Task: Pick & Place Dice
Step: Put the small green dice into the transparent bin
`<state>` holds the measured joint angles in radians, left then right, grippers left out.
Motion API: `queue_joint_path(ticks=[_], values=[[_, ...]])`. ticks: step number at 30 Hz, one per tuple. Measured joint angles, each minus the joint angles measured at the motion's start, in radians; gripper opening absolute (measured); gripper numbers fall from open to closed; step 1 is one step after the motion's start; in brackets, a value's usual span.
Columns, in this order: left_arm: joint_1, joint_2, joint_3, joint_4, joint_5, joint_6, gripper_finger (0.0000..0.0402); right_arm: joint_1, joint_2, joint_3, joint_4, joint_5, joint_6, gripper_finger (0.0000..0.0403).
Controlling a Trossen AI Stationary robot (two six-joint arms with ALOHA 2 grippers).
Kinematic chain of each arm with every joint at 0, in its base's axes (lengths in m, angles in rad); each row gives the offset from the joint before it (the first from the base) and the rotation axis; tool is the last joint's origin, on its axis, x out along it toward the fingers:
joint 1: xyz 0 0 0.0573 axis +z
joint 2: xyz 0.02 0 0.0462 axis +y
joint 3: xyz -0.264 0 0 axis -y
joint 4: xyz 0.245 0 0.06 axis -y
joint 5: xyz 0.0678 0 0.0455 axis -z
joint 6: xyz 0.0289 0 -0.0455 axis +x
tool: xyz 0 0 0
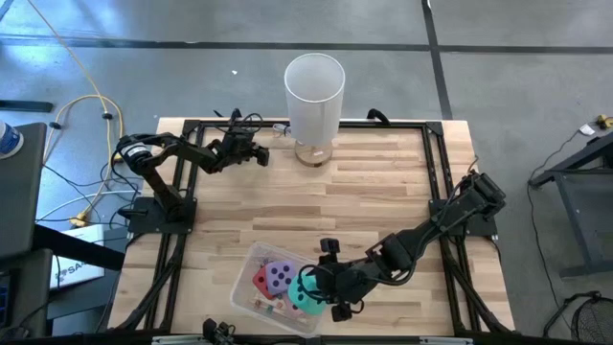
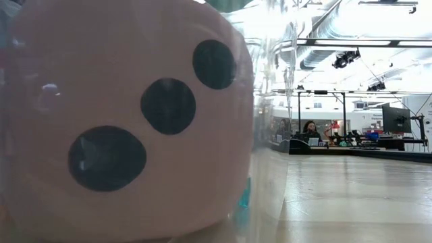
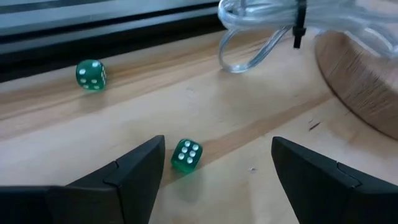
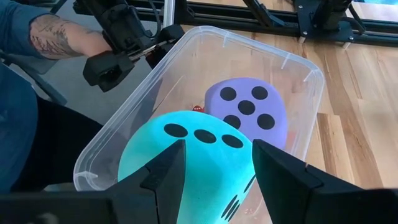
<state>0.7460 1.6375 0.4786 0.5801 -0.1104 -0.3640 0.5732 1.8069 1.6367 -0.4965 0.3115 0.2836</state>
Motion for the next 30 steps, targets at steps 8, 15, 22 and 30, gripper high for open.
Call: queue_joint_path(ticks=[8,15,22,30], values=[[0.008,0.000,0.000,-0.008,0.000,-0.001,0.0236,0.000,0.000,0.000,0.000,0.000,0.000,0.0176],[0.011,0.000,0.000,-0.021,0.000,0.002,0.0203,0.000,0.000,0.000,0.000,0.002,0.000,0.0176],[0.031,0.000,0.001,-0.028,-0.009,0.004,0.0199,0.000,0.000,0.000,0.008,0.003,0.003,0.0176],[0.041,0.006,0.002,-0.046,-0.022,0.083,0.0199,0.000,0.000,0.000,0.008,0.003,0.008,0.0176]])
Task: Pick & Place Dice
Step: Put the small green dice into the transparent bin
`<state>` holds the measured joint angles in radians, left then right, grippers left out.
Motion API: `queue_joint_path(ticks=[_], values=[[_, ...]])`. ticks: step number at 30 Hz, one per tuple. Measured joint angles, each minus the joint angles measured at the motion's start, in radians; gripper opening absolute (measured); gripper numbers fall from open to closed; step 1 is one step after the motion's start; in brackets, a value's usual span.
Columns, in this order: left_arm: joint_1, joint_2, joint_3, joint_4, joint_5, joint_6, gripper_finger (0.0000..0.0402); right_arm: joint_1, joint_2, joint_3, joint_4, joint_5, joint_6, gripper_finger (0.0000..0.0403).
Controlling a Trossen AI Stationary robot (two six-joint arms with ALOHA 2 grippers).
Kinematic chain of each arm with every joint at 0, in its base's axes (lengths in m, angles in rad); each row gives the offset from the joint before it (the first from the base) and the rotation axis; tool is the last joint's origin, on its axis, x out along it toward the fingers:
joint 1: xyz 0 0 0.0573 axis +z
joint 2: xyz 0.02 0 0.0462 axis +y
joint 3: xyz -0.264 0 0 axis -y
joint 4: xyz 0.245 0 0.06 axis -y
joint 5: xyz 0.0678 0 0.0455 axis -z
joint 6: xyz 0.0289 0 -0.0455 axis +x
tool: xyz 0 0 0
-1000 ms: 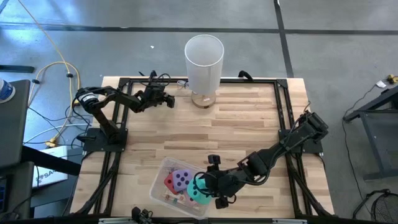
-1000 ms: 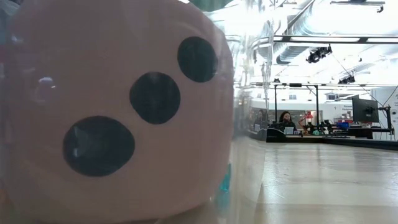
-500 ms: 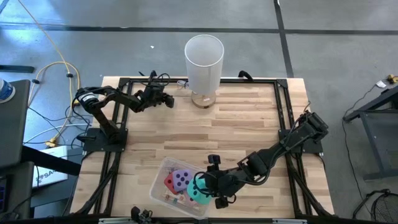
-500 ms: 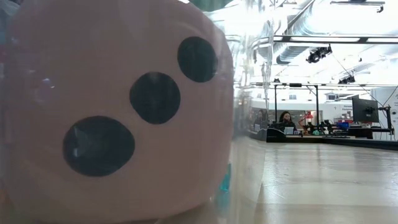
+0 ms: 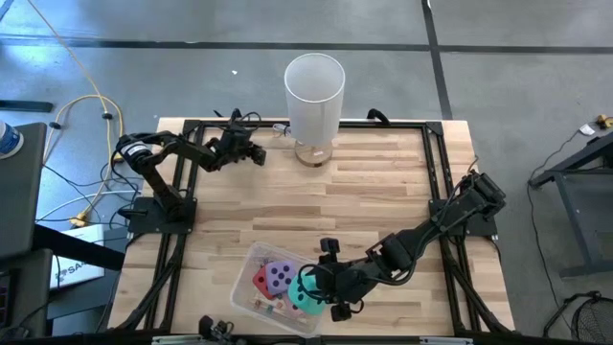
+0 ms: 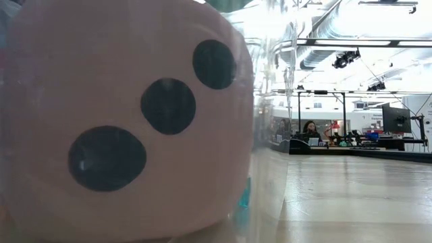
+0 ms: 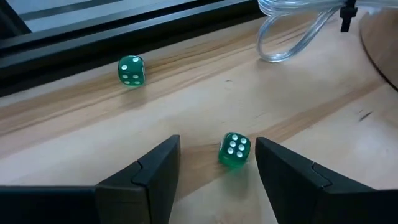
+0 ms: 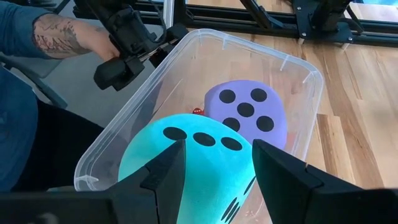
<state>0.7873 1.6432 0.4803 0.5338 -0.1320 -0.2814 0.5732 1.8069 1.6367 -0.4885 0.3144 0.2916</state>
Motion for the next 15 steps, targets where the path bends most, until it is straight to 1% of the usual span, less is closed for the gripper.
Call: queue_joint_path(ticks=[10,12,15], values=[[-0.040,0.005,0.001,0.006,0.002,0.047,0.0194,0.000,0.000,0.000,0.000,0.000,-0.004,0.0176],[-0.045,0.005,0.001,0.005,-0.004,0.047,0.0184,0.000,0.000,0.000,0.000,0.000,-0.004,0.0176],[-0.045,0.005,0.001,0.005,-0.003,0.043,0.0158,0.000,0.000,0.000,0.000,0.000,-0.004,0.0176]])
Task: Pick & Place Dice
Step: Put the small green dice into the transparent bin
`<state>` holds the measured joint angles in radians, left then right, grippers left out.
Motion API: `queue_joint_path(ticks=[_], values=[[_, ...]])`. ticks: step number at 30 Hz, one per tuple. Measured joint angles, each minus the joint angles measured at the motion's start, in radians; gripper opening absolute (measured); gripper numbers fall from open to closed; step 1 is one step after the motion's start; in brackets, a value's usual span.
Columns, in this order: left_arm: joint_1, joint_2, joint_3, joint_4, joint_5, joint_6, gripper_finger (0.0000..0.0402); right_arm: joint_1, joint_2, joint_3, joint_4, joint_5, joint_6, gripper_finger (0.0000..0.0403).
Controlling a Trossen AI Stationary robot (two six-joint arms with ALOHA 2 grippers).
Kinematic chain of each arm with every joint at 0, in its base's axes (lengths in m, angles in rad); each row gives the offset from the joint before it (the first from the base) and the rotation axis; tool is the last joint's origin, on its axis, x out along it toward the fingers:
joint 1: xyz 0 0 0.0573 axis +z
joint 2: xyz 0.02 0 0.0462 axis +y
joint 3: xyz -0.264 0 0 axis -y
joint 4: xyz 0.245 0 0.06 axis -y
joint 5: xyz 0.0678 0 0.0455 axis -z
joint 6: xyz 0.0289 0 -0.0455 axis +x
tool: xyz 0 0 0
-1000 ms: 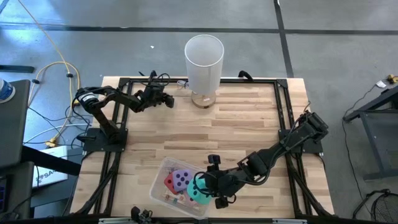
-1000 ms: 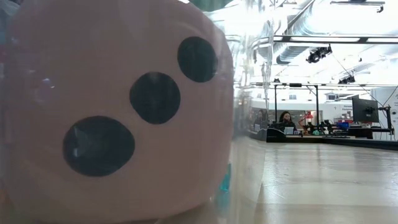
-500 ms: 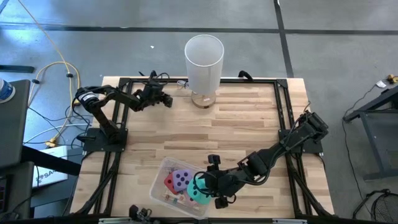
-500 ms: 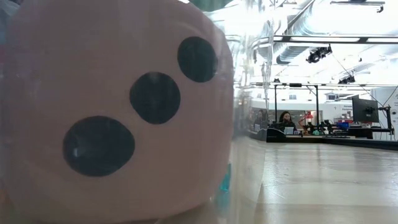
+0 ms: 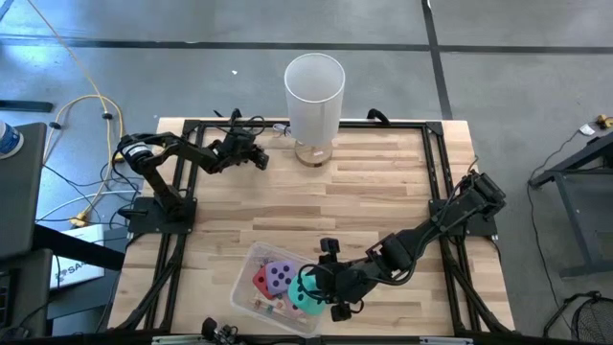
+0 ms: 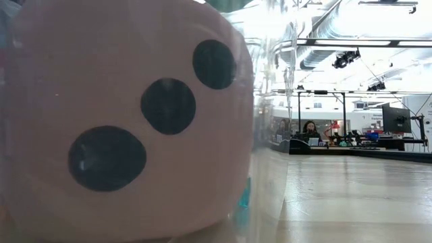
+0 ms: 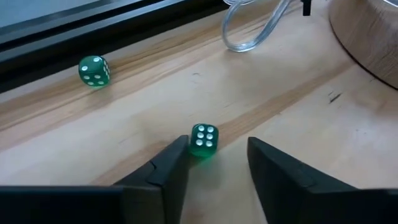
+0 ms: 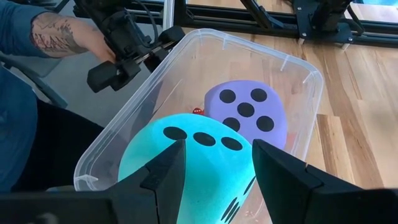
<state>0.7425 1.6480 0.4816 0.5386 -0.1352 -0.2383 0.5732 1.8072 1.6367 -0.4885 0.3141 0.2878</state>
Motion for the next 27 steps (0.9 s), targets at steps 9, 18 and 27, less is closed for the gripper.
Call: queue_joint_path(ticks=[9,18,27], values=[[0.001,0.010,0.002,-0.014,-0.006,-0.028,0.0050,0.001,0.000,0.000,0.013,0.000,0.005,0.0176],[-0.018,-0.033,0.004,-0.135,-0.003,0.001,0.0029,0.003,0.000,0.000,0.031,-0.003,0.040,0.0176],[-0.171,-0.590,-0.001,-0.654,-0.168,0.056,0.0029,0.009,0.000,0.000,0.034,-0.003,0.060,0.0176]])
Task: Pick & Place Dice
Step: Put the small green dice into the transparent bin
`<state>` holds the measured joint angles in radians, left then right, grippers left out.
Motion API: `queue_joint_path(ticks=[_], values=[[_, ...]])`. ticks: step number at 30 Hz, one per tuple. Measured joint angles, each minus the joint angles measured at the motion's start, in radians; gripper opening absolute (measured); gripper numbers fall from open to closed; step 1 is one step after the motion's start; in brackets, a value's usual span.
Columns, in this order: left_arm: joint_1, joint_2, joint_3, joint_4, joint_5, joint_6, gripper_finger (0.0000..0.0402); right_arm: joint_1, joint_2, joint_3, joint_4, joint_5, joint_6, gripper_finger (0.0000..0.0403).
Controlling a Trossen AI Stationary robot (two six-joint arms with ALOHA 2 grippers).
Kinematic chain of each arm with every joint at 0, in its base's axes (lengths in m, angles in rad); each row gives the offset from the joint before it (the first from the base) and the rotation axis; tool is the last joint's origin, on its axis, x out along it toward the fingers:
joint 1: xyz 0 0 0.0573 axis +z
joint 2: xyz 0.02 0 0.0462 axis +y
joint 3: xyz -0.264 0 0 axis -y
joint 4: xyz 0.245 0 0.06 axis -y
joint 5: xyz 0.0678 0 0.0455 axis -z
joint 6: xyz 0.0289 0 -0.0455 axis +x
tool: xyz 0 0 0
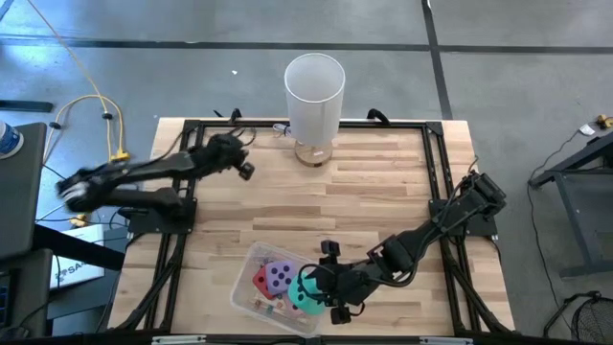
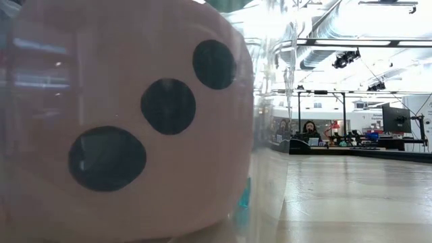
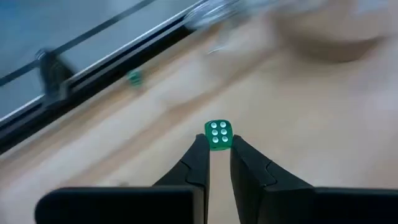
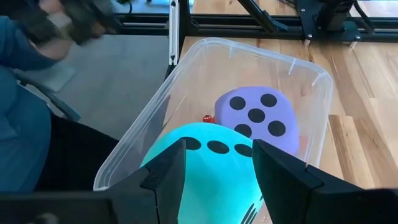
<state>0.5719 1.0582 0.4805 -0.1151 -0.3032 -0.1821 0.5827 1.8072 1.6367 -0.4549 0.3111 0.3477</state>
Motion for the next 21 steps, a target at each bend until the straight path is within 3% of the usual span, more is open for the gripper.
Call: queue_joint_path(ticks=[3,6,9,11,16,21], values=[[-0.106,-0.253,0.000,-0.139,0.056,-0.031,0.0029,0.000,0.000,0.000,0.001,0.000,0.000,0.0176],[-0.233,-0.452,0.000,-0.234,0.215,-0.063,0.0029,0.000,0.000,0.000,0.002,0.000,-0.006,0.0176],[-0.389,-0.579,0.000,-0.273,0.422,-0.085,0.0029,0.000,0.000,0.000,0.001,0.000,-0.011,0.0176],[-0.516,-0.625,-0.001,-0.269,0.486,-0.070,0.0029,0.000,0.000,0.000,-0.005,0.002,-0.013,0.0176],[-0.837,-0.627,-0.002,-0.204,0.342,-0.061,0.0029,0.000,0.000,0.000,-0.005,0.001,-0.026,0.0176],[-1.103,-0.466,-0.003,-0.004,0.195,0.005,0.0042,0.001,0.000,0.000,-0.005,0.000,0.003,0.0176]])
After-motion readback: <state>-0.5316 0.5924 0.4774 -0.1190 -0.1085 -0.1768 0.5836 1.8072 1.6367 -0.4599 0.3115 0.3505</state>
